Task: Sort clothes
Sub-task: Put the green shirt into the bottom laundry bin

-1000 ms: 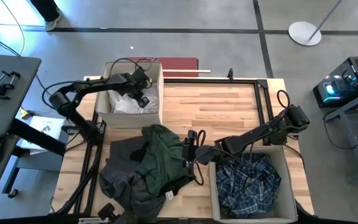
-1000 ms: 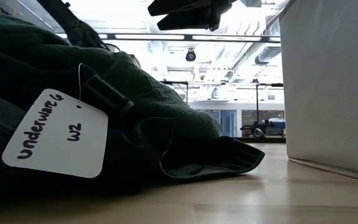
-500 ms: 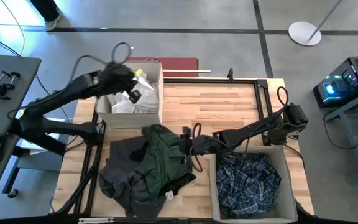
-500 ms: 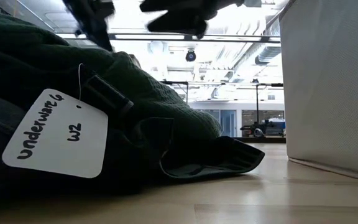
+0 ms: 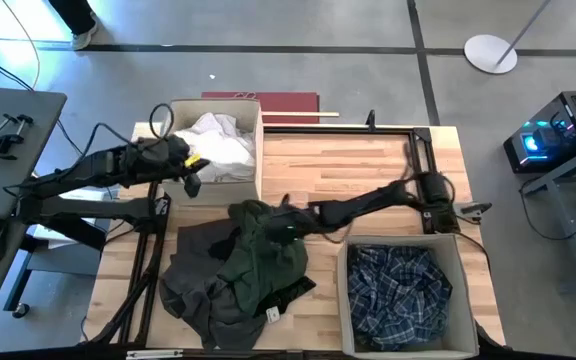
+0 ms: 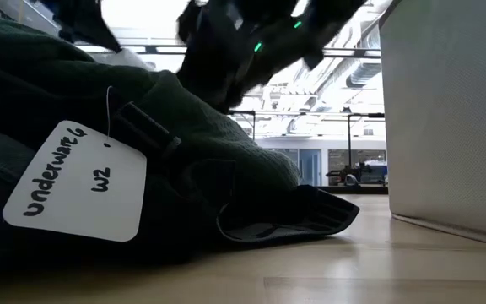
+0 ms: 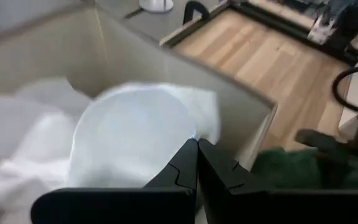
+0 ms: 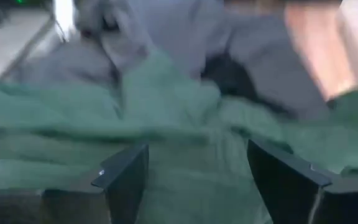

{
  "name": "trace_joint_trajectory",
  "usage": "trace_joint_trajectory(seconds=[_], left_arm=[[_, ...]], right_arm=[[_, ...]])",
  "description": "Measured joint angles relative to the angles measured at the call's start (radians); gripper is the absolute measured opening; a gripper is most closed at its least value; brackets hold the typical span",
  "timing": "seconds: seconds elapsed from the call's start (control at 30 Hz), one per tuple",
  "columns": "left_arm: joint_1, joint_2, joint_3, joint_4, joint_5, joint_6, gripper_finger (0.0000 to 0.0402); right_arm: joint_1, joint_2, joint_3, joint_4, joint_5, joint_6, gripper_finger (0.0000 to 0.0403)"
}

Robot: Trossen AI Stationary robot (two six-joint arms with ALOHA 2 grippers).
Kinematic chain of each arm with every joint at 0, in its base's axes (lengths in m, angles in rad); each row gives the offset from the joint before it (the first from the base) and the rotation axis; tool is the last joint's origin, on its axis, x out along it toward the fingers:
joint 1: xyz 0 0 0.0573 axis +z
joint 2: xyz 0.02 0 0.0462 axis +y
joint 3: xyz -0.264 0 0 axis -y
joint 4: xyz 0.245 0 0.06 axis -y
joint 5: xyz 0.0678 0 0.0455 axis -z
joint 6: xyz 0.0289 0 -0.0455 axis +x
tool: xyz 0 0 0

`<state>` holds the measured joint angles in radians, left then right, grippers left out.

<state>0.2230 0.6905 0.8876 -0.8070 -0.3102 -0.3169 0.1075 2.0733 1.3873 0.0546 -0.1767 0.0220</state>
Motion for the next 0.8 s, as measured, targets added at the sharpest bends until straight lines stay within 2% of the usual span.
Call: trace_joint_trajectory(seconds=[0.13, 0.23, 0.33, 0.43, 0.5, 0.6, 0.7, 0.8], left_arm=[[-0.024, -0.017, -0.1, 0.054, -0.007, -0.044, 0.0], [-0.035, -0.016, -0.166, 0.113, -0.008, -0.048, 0.0], [-0.036, -0.014, -0.219, 0.177, -0.009, -0.041, 0.0], [-0.033, -0.014, -0.259, 0.277, -0.064, -0.001, 0.0], [-0.022, -0.005, -0.276, 0.33, -0.109, 0.015, 0.0], [0.011, 0.013, -0.278, 0.335, -0.123, 0.039, 0.0], [0.046, 0.032, -0.278, 0.335, -0.178, 0.044, 0.0], [0.071, 0.041, -0.278, 0.335, -0.247, 0.079, 0.0]], right_arm=[[-0.022, 0.125, 0.149, -0.235, -0.011, -0.018, 0.0276], [-0.036, 0.202, 0.239, -0.355, -0.01, -0.049, 0.0262], [-0.047, 0.26, 0.284, -0.367, -0.008, -0.055, 0.0217], [-0.056, 0.297, 0.318, -0.343, -0.003, -0.049, 0.0148], [-0.058, 0.301, 0.327, -0.345, 0.012, -0.046, 0.0095], [-0.051, 0.28, 0.326, -0.358, 0.056, -0.041, 0.0024], [-0.035, 0.221, 0.32, -0.374, 0.108, -0.045, 0.0021], [-0.005, 0.12, 0.312, -0.454, 0.223, -0.063, 0.0027]])
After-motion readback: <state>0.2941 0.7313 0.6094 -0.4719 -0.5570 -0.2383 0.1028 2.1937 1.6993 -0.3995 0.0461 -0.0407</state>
